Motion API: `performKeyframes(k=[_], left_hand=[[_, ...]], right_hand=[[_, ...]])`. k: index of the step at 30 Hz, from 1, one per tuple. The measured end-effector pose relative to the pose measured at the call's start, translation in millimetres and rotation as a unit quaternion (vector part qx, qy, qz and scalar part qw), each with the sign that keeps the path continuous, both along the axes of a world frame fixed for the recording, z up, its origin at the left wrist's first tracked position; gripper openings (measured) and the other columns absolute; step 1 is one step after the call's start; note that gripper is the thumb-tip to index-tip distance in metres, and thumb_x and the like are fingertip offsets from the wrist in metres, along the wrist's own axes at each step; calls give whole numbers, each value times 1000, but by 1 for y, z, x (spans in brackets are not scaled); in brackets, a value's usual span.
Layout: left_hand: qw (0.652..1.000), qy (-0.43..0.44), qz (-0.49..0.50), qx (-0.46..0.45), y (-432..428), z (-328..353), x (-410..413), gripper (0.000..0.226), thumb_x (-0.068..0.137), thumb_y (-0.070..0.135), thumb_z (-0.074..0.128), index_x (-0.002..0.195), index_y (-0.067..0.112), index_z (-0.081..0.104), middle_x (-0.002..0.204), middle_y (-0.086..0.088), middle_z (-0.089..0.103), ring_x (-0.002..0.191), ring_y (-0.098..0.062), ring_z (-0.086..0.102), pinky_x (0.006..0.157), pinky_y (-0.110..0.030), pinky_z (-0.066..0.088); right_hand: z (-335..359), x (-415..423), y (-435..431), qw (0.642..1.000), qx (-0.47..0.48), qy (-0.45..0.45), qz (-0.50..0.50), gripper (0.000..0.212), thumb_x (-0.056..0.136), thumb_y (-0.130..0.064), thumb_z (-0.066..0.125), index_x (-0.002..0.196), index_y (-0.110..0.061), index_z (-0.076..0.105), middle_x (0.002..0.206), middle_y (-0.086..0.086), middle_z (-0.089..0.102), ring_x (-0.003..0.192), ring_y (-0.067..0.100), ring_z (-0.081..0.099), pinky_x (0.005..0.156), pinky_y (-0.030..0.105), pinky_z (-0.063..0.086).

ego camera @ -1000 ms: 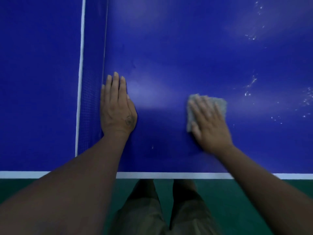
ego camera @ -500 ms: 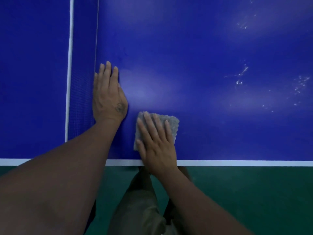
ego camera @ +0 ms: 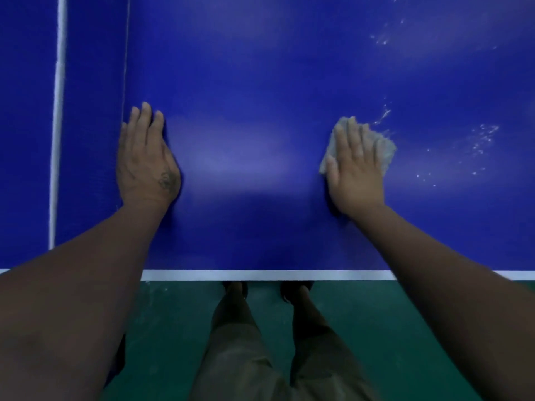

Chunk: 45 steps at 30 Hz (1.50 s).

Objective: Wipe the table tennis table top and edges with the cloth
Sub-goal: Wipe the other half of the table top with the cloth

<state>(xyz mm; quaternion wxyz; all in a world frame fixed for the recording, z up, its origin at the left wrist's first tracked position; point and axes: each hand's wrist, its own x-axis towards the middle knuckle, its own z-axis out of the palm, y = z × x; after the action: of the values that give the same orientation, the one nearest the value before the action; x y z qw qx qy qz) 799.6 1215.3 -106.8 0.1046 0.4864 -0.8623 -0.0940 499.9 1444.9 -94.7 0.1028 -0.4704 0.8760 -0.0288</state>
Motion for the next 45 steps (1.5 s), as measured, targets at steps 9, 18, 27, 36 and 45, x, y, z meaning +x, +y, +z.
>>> performKeyframes(k=[9, 18, 27, 36, 45], left_hand=[[992, -45, 119, 21, 53, 9, -69, 57, 114, 21, 24, 166, -3, 26, 178, -21, 15, 167, -35, 9, 136, -48, 7], [998, -46, 53, -1, 108, -5, -157, 66, 113, 40, 31, 170, 7, 24, 179, -18, 14, 167, -32, 10, 136, -48, 8], [997, -32, 67, 4, 106, -3, -156, 65, 113, 41, 37, 169, 10, 29, 179, -13, 18, 168, -28, 11, 135, -49, 14], [997, -9, 80, 17, 103, -5, -155, 64, 112, 40, 40, 169, 13, 31, 180, -7, 17, 168, -22, 9, 136, -47, 13], [997, 7, 76, 9, 104, -8, -156, 62, 112, 38, 42, 167, 10, 35, 179, -9, 20, 168, -25, 13, 136, -49, 15]], right_hand=[[-15, 105, 117, 960, -58, -63, 266, 64, 113, -41, 44, 170, -19, 24, 179, 2, 15, 165, 26, 15, 132, 57, 17], [-18, -67, 85, 988, -41, 16, 150, 62, 114, -40, 35, 171, -19, 21, 179, 2, 14, 166, 26, 11, 131, 60, 18], [-15, -61, 51, 996, -56, 3, 75, 63, 114, -36, 37, 171, -16, 20, 179, 5, 12, 166, 27, 8, 132, 59, 13], [-21, -25, 111, 988, -31, -17, 151, 66, 111, -43, 41, 170, -19, 25, 179, 3, 16, 165, 29, 17, 130, 60, 20], [-19, -114, -76, 994, -66, -6, 87, 65, 112, -43, 31, 171, -19, 19, 179, 2, 14, 166, 25, 9, 134, 53, 6]])
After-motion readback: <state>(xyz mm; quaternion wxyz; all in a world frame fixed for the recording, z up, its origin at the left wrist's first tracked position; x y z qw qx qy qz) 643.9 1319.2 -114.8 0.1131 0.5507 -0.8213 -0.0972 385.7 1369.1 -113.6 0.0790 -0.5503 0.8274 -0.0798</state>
